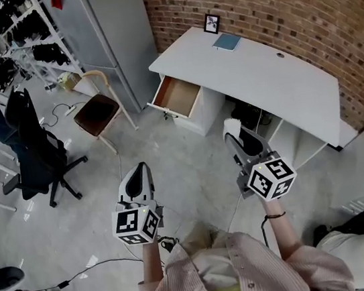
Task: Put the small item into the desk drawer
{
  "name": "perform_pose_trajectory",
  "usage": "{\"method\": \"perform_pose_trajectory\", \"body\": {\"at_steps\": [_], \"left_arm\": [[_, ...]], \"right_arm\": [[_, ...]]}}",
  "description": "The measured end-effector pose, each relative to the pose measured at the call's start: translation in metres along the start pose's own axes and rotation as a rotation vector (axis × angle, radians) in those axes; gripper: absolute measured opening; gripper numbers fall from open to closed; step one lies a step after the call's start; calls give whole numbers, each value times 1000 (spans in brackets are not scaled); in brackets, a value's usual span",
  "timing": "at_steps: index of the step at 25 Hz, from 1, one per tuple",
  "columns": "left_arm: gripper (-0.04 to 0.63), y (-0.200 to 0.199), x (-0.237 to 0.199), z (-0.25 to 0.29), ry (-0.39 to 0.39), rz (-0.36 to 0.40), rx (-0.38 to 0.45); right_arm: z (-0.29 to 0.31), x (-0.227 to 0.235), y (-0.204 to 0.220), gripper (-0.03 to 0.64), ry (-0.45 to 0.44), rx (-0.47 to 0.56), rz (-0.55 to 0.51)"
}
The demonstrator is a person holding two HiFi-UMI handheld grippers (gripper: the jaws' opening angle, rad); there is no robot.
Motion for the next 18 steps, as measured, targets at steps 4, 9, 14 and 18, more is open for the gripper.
{"method": "perform_pose_trajectory", "body": {"at_steps": [4,9,14,18], "left_arm": [[-2,5,-2,2,-18,-12,-15],[-2,10,-9,19,-21,-22,-24],[-2,24,-24,50,-15,-39,-47],[-2,30,-49,89,-17,-57,-67]], "right_arm": [[3,7,3,161,-4,-9,19],[22,15,0,161,-45,-9,52],[59,28,6,161,-44,-45,40],[101,43,10,161,-26,-80,43]]}}
Point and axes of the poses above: the fingertips, and each gripper's own axes: z forward along the fingers, x to its right, y out of its underside, the point moved 7 cm from there along -z, backward along the fingers, and after that the axes turned 12 degrees about z, right-handed, at the moved point
